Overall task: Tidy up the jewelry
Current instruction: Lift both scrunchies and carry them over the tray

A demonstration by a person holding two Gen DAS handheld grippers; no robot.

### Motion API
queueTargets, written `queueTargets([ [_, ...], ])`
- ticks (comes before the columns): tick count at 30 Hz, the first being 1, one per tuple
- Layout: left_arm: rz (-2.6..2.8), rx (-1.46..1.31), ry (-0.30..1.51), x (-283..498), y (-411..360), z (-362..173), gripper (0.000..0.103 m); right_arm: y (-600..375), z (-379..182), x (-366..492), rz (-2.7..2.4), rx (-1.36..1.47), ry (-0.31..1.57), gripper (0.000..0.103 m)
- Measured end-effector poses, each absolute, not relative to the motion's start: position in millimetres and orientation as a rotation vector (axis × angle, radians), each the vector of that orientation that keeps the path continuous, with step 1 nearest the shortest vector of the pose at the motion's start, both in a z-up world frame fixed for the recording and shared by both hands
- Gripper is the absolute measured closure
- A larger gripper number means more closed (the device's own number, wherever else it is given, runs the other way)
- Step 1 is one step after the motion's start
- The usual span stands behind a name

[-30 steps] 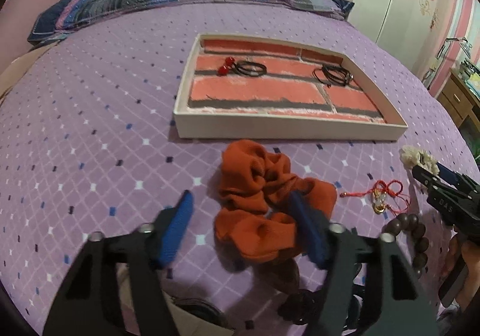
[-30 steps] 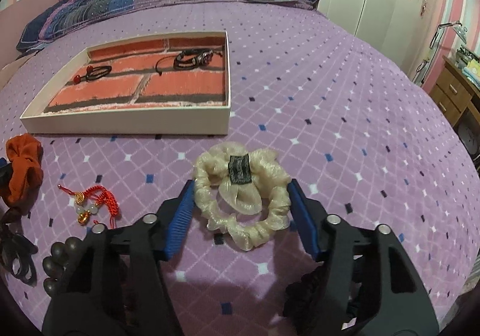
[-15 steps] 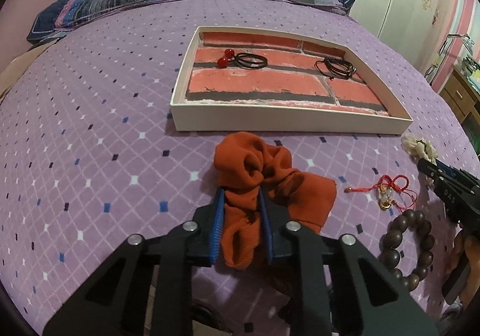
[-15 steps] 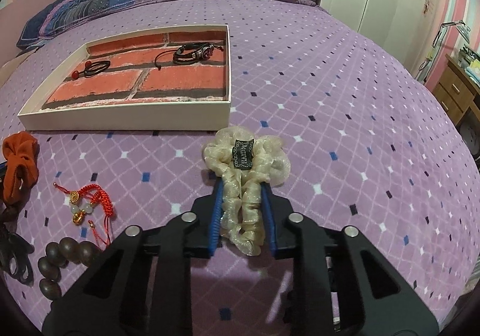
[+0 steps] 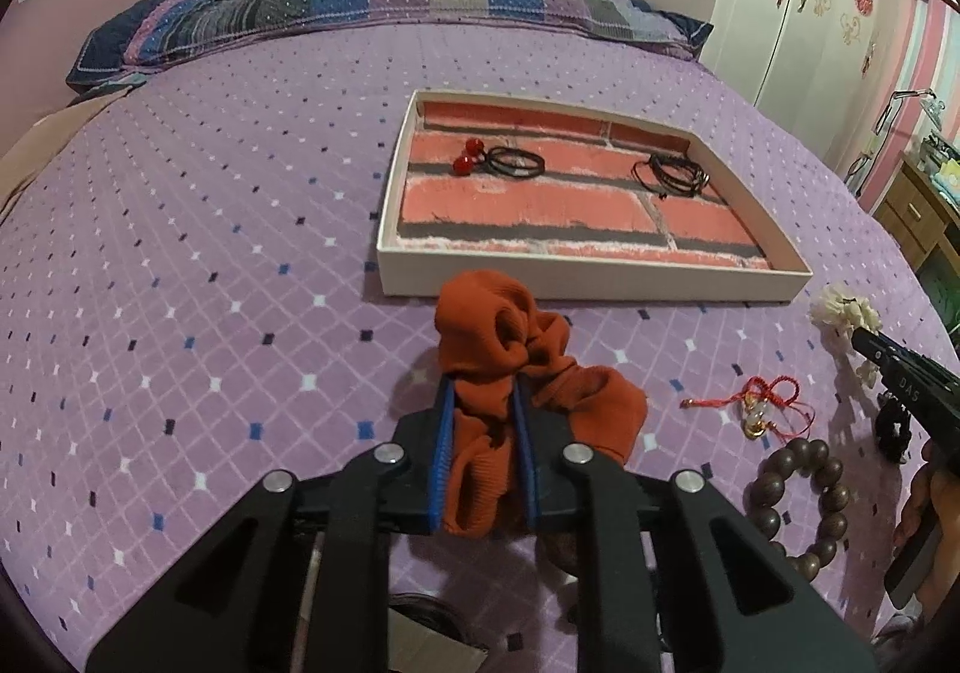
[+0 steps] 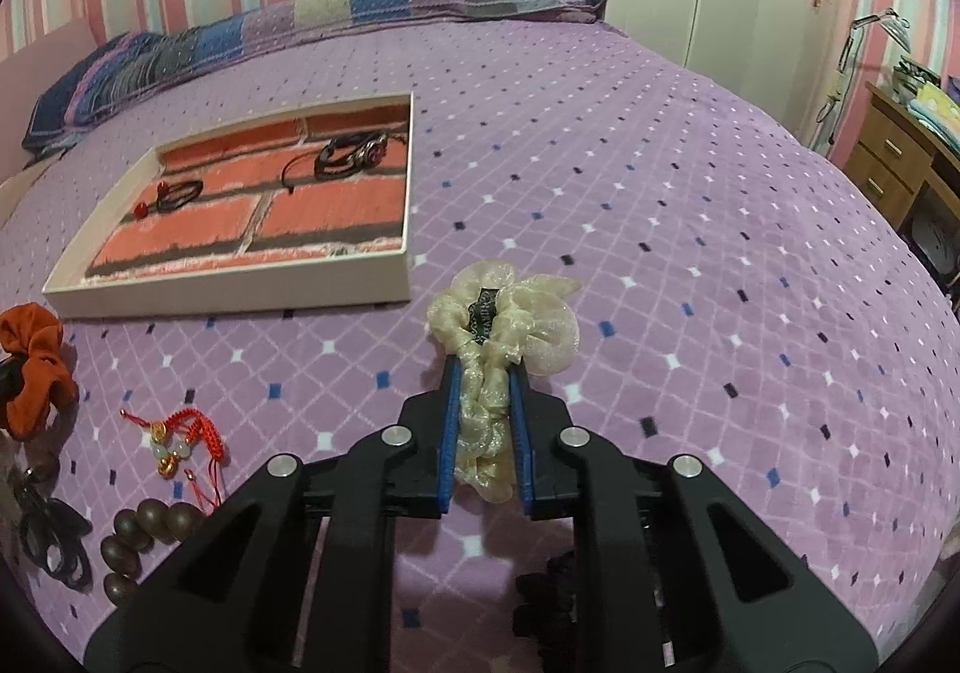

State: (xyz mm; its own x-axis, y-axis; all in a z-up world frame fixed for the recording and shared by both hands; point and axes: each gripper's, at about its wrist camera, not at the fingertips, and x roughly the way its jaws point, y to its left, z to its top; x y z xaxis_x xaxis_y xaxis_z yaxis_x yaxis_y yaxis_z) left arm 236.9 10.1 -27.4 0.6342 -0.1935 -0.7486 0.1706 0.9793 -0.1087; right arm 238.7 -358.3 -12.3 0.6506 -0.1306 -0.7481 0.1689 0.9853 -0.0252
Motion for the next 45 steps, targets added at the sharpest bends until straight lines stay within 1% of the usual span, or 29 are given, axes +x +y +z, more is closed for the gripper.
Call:
queueTargets([
  [11, -0.228, 0.0, 0.813, 251.6, 7.8, 7.0, 0.084, -353.9, 12.8, 250.5, -0.178, 0.04, 0.791, 0.087],
  [16, -0.225, 0.021, 0.77, 277.0, 2.8, 28.2, 0.084, -339.8, 30.3, 274.2, -0.151, 0.038, 0.77, 0.087],
  [24, -0.201, 0.033, 0.759, 336.9, -6.2, 38.8, 0.084, -317.7, 47.8, 331.4, -0.119, 0.063, 0.764, 0.087],
  [34, -0.18, 0.05, 0.788, 428.2, -17.9, 35.2, 0.084, -300.5, 54.9, 427.4, -0.082, 0.058, 0.791, 0.087],
  [40, -0.152, 0.079, 0.836, 479.9, -32.5, 13.6, 0.084, -293.8, 40.7, 475.0, -0.073, 0.029, 0.823, 0.087],
  [45, -0.125, 0.056, 0.89, 513.0, -34.4, -9.9, 0.084, -293.9, 17.5, 502.9, -0.07, -0.006, 0.867, 0.087],
])
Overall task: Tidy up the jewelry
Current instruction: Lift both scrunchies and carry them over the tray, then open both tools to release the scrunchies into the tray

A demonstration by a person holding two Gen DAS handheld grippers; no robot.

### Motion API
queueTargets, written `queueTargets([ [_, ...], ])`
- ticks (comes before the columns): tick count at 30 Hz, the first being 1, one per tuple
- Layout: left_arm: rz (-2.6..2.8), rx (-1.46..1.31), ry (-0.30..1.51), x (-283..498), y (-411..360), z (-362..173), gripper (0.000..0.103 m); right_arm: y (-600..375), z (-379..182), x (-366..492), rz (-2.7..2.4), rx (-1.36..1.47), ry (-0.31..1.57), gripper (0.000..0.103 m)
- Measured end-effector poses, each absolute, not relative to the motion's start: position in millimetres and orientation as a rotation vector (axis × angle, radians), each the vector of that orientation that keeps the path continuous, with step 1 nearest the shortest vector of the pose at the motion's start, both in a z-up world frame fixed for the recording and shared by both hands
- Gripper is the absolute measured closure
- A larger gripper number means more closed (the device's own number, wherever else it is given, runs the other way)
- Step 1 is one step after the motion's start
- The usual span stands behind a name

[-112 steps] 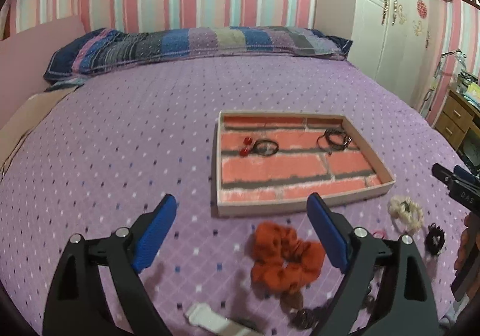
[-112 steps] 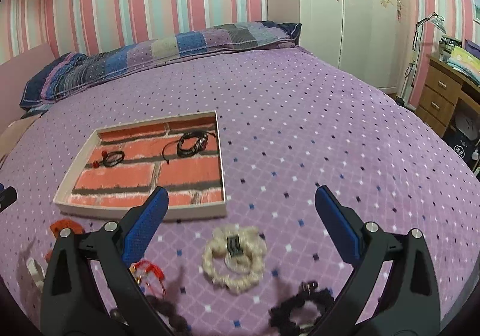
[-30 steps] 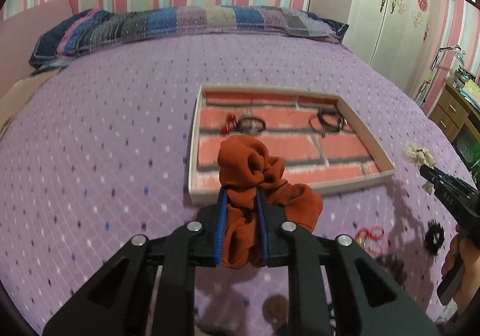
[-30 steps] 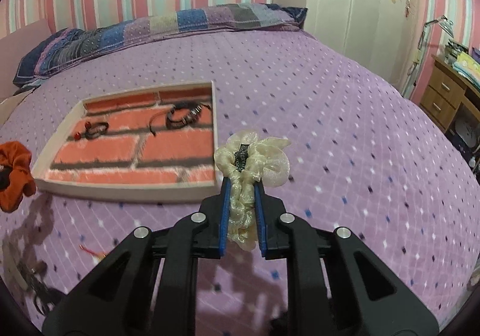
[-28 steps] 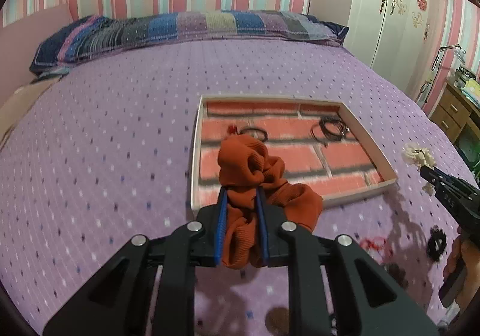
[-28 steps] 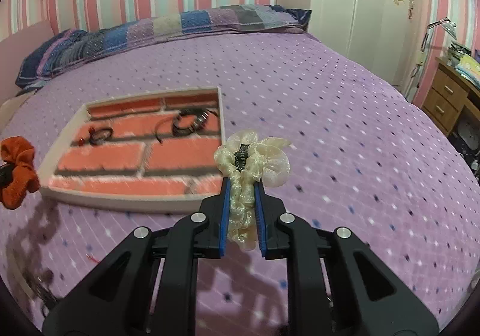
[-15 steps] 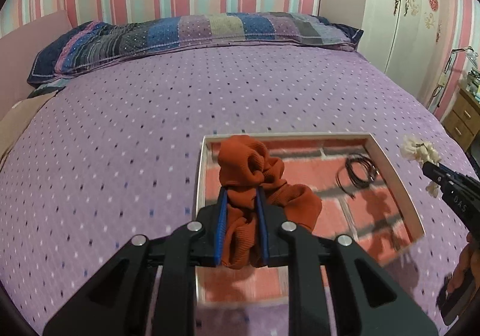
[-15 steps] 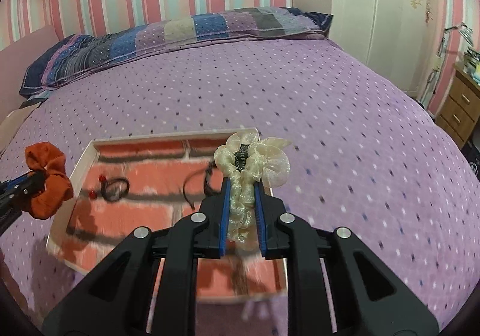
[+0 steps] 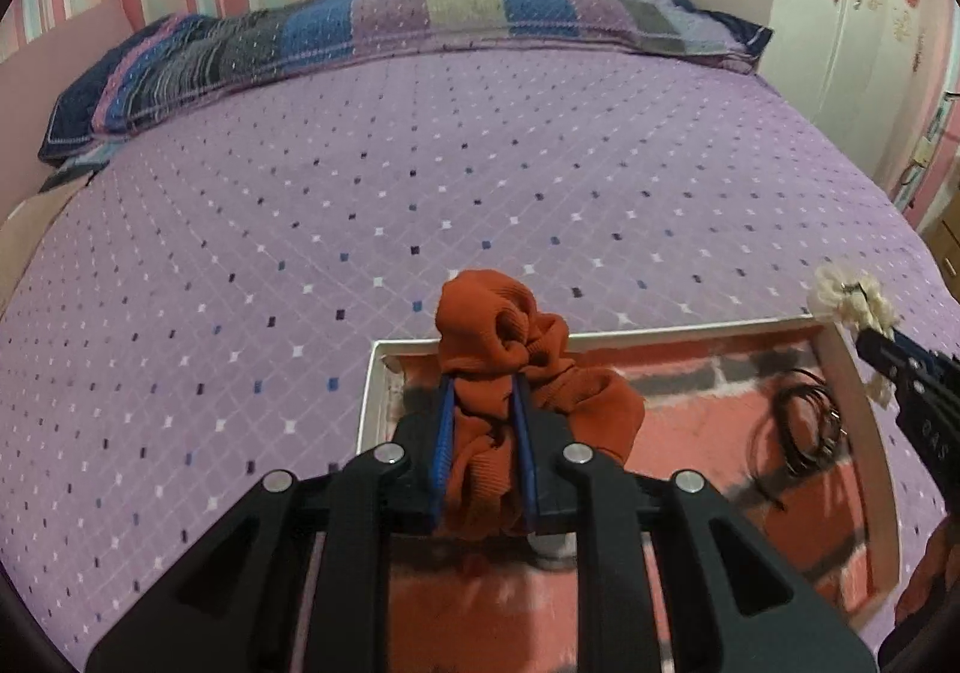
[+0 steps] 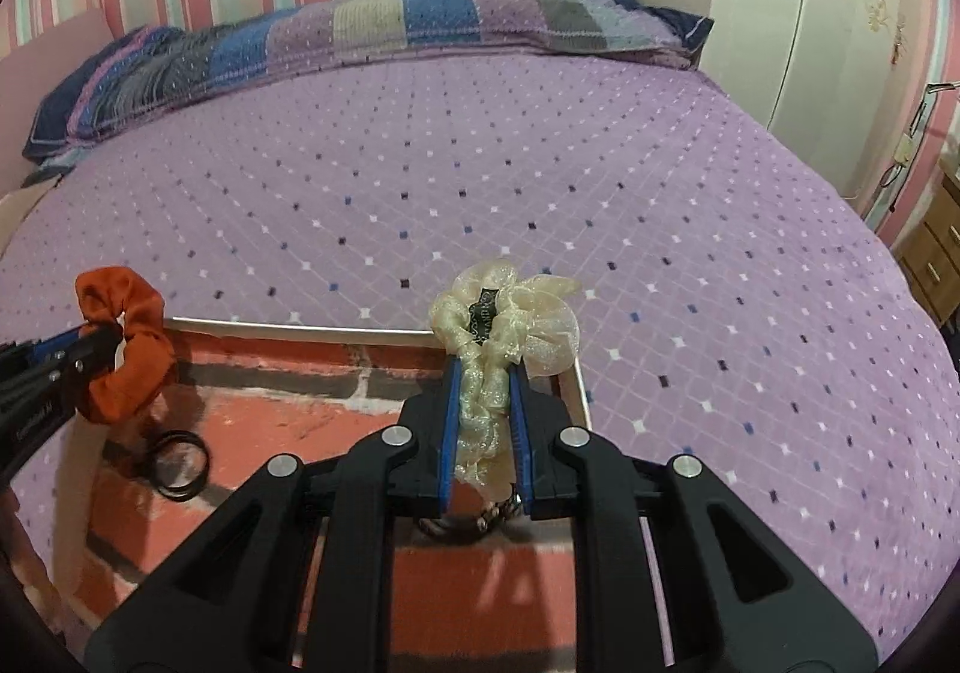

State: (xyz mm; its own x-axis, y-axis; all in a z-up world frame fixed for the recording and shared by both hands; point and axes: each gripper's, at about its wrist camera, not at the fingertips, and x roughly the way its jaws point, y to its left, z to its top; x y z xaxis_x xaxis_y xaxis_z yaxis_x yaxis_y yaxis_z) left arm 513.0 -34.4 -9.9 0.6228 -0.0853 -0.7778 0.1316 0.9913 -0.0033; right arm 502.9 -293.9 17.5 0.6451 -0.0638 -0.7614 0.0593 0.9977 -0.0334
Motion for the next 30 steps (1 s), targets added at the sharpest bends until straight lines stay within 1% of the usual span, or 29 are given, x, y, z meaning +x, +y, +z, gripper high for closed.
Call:
queueTargets([
  [11, -0.102, 0.081, 0.945, 535.4, -46.0, -45.0, 0.084, -291.8, -22.2, 531.4, -0.053, -0.022, 0.94, 0.087],
  [26, -0.099, 0.112, 0.978, 537.6, -51.9, -56.8, 0.083, -296.7, -35.4, 536.4, -0.055, 0.001, 1.01, 0.086],
  [30, -0.096, 0.13, 0.985, 537.8, -53.8, -59.2, 0.081, -295.8, -39.8, 538.9, -0.05, 0.001, 1.032, 0.083],
])
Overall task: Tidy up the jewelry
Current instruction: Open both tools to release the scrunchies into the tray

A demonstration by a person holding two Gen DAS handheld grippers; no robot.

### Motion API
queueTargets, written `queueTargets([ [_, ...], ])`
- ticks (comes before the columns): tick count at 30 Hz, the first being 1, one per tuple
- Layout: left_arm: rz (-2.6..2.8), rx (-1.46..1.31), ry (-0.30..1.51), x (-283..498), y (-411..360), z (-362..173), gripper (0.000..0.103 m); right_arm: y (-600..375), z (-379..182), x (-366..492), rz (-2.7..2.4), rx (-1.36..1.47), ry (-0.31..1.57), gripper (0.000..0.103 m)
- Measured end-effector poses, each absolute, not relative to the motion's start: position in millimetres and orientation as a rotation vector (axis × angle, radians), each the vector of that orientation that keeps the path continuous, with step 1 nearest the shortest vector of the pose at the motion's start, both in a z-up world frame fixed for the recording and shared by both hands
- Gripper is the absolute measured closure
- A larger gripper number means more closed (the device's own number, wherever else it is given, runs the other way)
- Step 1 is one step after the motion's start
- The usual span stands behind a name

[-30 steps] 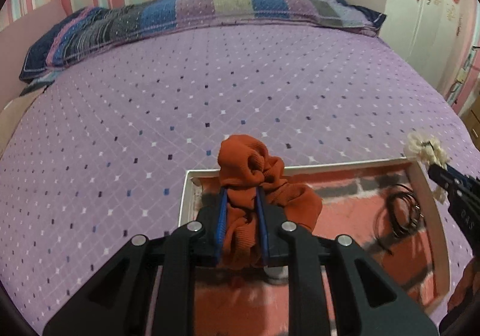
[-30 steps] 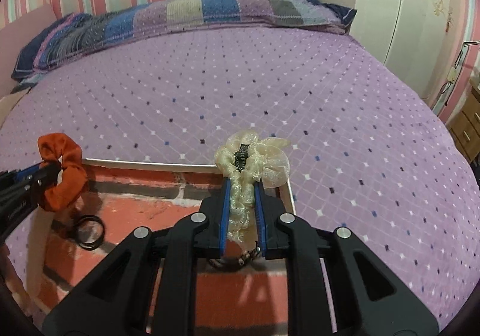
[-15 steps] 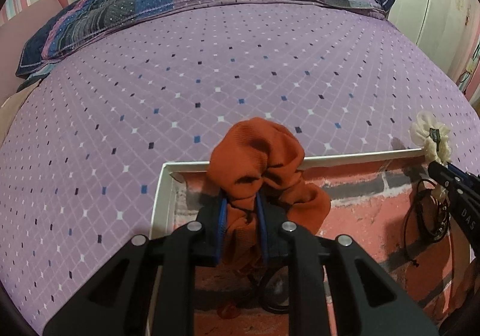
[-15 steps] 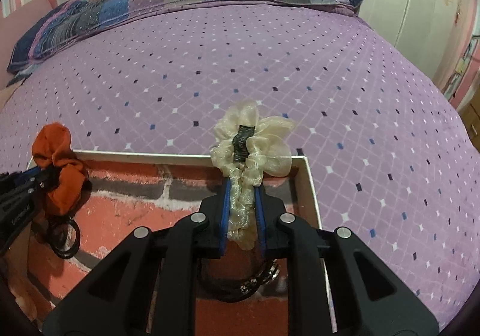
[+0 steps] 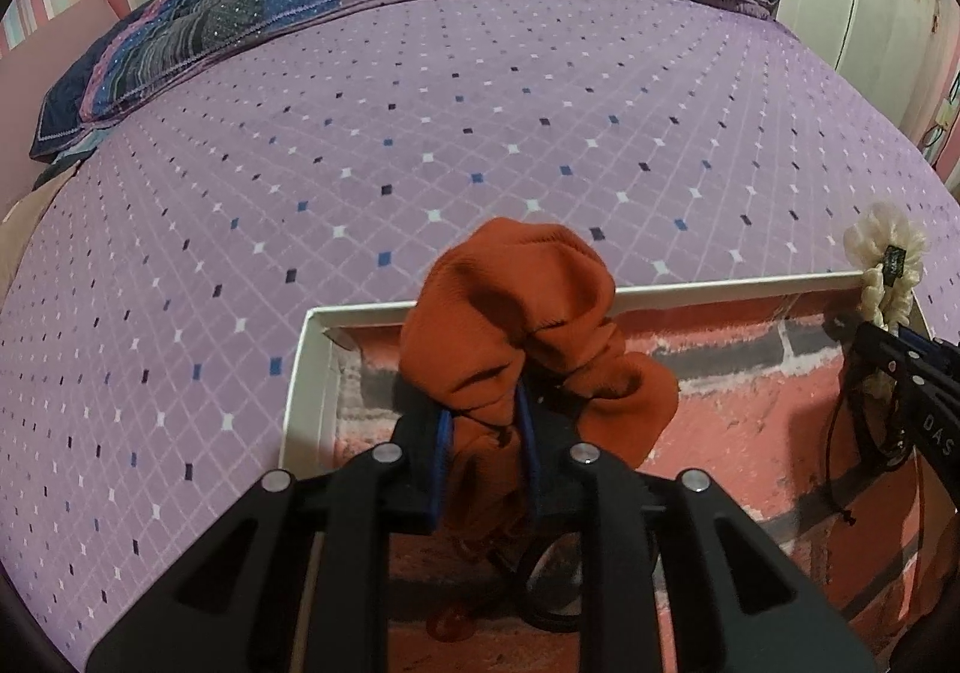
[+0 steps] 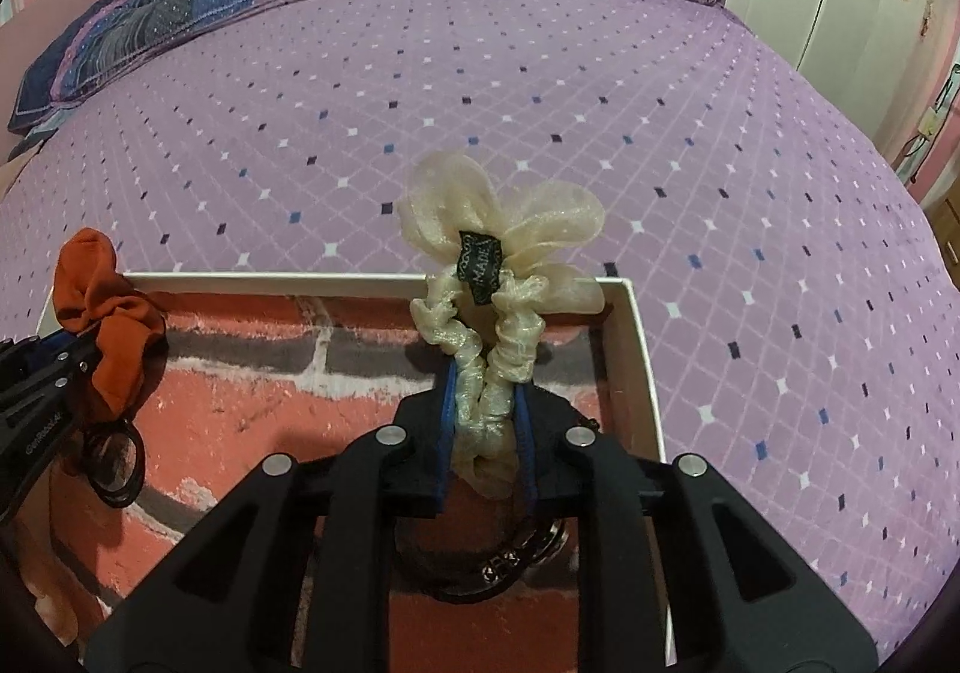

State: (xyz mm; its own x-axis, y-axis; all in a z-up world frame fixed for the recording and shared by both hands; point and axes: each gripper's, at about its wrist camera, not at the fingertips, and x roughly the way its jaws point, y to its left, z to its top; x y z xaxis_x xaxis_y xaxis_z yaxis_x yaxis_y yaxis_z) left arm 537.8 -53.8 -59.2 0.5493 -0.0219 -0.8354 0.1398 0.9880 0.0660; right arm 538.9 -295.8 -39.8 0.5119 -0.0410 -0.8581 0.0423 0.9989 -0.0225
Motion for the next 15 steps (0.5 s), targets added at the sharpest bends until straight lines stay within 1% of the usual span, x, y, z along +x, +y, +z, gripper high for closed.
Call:
queueTargets([
  [3, -0.093, 0.149, 0.994, 538.5, -56.7, -60.7, 0.08, -295.2, -40.8, 540.2, -0.051, -0.001, 1.043, 0.079],
  [4, -0.094, 0.155, 0.998, 538.7, -57.4, -61.1, 0.078, -295.4, -41.6, 540.9, -0.052, -0.002, 1.055, 0.072],
  [5, -0.092, 0.161, 1.001, 538.8, -57.5, -61.7, 0.077, -295.8, -42.1, 541.5, -0.056, -0.003, 1.063, 0.067],
  [6, -0.085, 0.169, 1.001, 538.9, -57.7, -61.5, 0.073, -296.5, -42.0, 541.7, -0.059, -0.004, 1.07, 0.055],
  [7, -0.079, 0.172, 1.003, 538.9, -57.5, -61.5, 0.065, -297.0, -42.1, 540.7, -0.057, -0.002, 1.074, 0.045],
  [8, -0.075, 0.172, 1.007, 538.6, -56.4, -61.1, 0.061, -298.2, -41.5, 539.3, -0.052, 0.0, 1.079, 0.041],
  [9, -0.076, 0.165, 1.011, 538.3, -54.7, -60.6, 0.054, -298.9, -40.0, 537.2, -0.047, 0.001, 1.077, 0.038],
  [11, -0.076, 0.141, 1.014, 535.8, -49.3, -57.1, 0.052, -300.9, -32.6, 530.8, -0.018, 0.016, 1.061, 0.031],
  [12, -0.079, 0.136, 1.014, 533.7, -48.3, -55.4, 0.052, -301.3, -26.3, 525.8, -0.016, 0.009, 1.042, 0.023],
  [13, -0.082, 0.131, 1.013, 531.5, -47.0, -53.1, 0.051, -300.7, -21.4, 521.9, -0.015, 0.001, 1.025, 0.02],
  [15, -0.09, 0.13, 1.007, 524.0, -45.5, -45.7, 0.049, -299.6, -7.8, 510.1, 0.007, -0.021, 0.988, 0.016],
])
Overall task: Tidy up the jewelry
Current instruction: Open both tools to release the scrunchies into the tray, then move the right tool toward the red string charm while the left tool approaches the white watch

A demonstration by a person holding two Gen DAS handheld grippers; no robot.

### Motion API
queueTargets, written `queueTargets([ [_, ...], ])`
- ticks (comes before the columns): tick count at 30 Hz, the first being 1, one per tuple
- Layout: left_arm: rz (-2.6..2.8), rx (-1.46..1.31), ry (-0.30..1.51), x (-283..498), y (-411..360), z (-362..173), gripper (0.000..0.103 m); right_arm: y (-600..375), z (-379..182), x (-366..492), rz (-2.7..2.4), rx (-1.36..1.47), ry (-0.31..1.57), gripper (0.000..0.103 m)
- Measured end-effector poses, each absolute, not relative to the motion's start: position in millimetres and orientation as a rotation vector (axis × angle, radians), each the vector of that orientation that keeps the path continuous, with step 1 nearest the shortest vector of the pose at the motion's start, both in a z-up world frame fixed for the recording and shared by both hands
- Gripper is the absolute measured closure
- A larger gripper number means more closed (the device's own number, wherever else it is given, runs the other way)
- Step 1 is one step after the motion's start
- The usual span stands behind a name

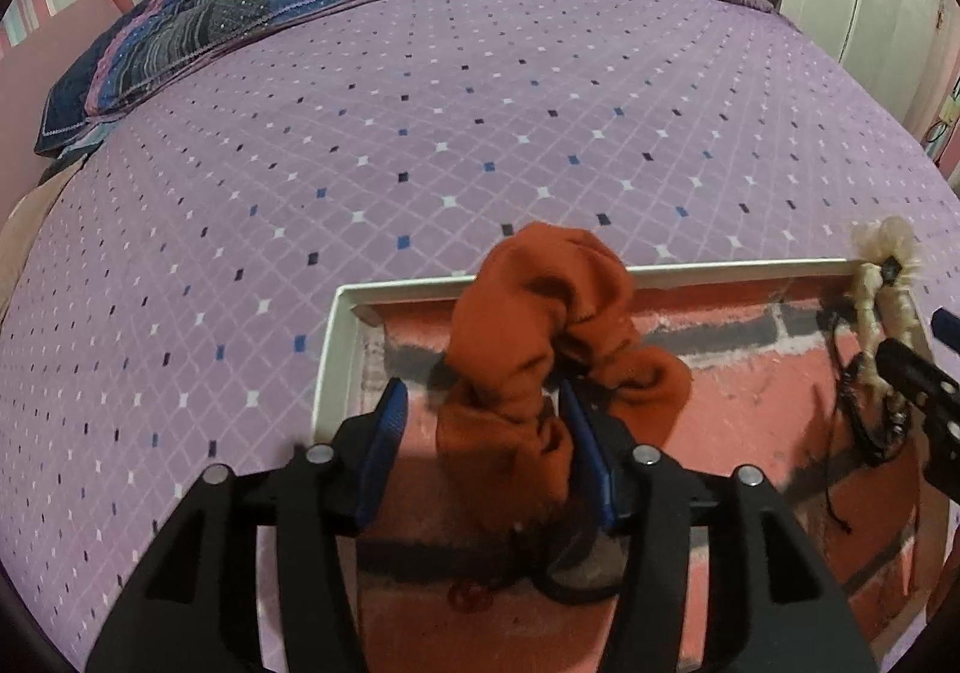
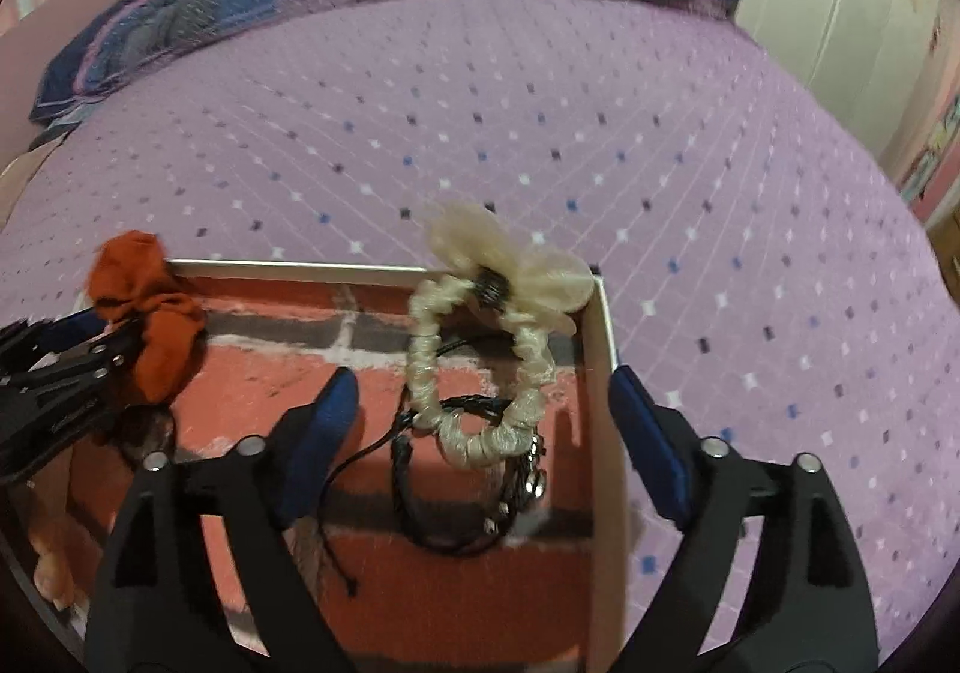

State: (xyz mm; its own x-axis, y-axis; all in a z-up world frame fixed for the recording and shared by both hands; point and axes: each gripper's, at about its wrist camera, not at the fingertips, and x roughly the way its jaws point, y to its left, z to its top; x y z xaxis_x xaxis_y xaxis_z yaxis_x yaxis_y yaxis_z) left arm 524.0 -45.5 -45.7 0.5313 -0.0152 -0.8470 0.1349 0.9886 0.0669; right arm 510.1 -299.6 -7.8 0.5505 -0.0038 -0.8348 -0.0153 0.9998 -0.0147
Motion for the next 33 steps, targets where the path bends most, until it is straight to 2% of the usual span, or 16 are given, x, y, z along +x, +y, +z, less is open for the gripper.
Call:
queueTargets([
  [2, -0.104, 0.142, 0.986, 513.9, -46.5, -36.7, 0.042, -300.3, 1.9, 499.7, 0.017, -0.025, 0.965, 0.011],
  [4, -0.117, 0.161, 0.946, 499.7, -47.2, -24.3, 0.029, -302.9, 13.3, 485.8, 0.026, -0.016, 0.93, 0.008],
  [5, -0.117, 0.169, 0.928, 494.2, -47.2, -19.3, 0.026, -304.0, 18.2, 478.6, 0.022, -0.01, 0.914, 0.007],
  [14, -0.149, 0.216, 0.84, 435.1, -39.2, 17.9, 0.023, -320.5, 43.5, 407.6, -0.056, 0.059, 0.848, 0.005],
  [16, -0.152, 0.218, 0.828, 422.2, -35.0, 24.5, 0.017, -321.5, 46.7, 392.2, -0.073, 0.058, 0.837, 0.005],
  [18, -0.149, 0.211, 0.813, 407.4, -27.8, 31.1, 0.015, -322.5, 49.7, 378.4, -0.089, 0.07, 0.828, 0.005],
  [33, -0.128, 0.142, 0.815, 320.8, 20.1, 31.7, 0.014, -307.4, 37.0, 283.3, -0.134, 0.129, 0.824, 0.005],
])
